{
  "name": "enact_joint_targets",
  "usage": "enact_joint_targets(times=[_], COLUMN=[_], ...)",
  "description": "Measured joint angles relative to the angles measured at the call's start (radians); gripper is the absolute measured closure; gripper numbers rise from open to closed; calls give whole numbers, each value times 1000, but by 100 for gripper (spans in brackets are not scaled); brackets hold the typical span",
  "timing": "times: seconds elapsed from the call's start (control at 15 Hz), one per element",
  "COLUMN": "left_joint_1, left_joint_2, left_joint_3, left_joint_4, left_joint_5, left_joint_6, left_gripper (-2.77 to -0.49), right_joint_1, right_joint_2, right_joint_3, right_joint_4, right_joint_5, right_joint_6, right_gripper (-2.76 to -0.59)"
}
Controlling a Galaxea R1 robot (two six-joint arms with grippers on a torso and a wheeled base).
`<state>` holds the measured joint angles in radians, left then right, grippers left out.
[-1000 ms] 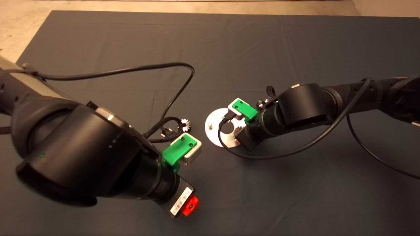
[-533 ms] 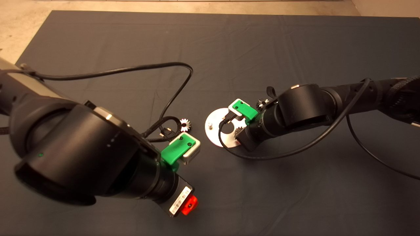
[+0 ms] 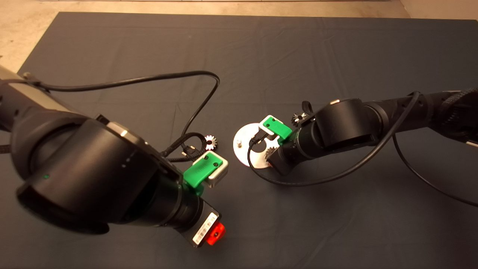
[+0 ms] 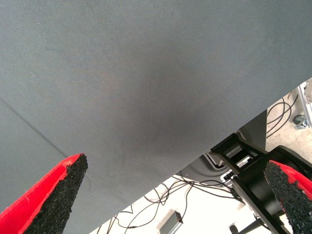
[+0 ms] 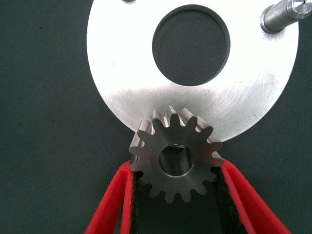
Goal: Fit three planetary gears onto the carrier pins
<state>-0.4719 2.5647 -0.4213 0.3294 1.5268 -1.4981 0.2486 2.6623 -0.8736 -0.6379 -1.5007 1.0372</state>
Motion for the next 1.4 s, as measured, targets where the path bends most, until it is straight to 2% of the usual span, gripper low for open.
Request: enact_joint_targets(times=[0.47, 0.67, 0.8, 0.87, 1.07, 1.4], left_joint_1=[0, 0, 0, 0, 0, 0], left_joint_2=[0, 0, 0, 0, 0, 0], left_joint_3=[0, 0, 0, 0, 0, 0], left_joint_4=[0, 0, 0, 0, 0, 0], left_joint_5=[0, 0, 0, 0, 0, 0], left_joint_6=[0, 0, 0, 0, 0, 0], left_gripper=[-264, -264, -264, -264, -264, -264], right_joint_1=[-2, -8, -16, -24, -30, -48], right_joint_2=[-3, -3, -2, -2, 0, 0], right_joint_3=[3, 8, 12, 12, 11, 11], right_joint_4=[-3, -19, -50, -63, -71, -83], right_joint_5=[0, -6, -18, -19, -23, -28], right_joint_6=[0, 0, 0, 0, 0, -38], right_gripper=[-88, -88, -89, -88, -88, -88])
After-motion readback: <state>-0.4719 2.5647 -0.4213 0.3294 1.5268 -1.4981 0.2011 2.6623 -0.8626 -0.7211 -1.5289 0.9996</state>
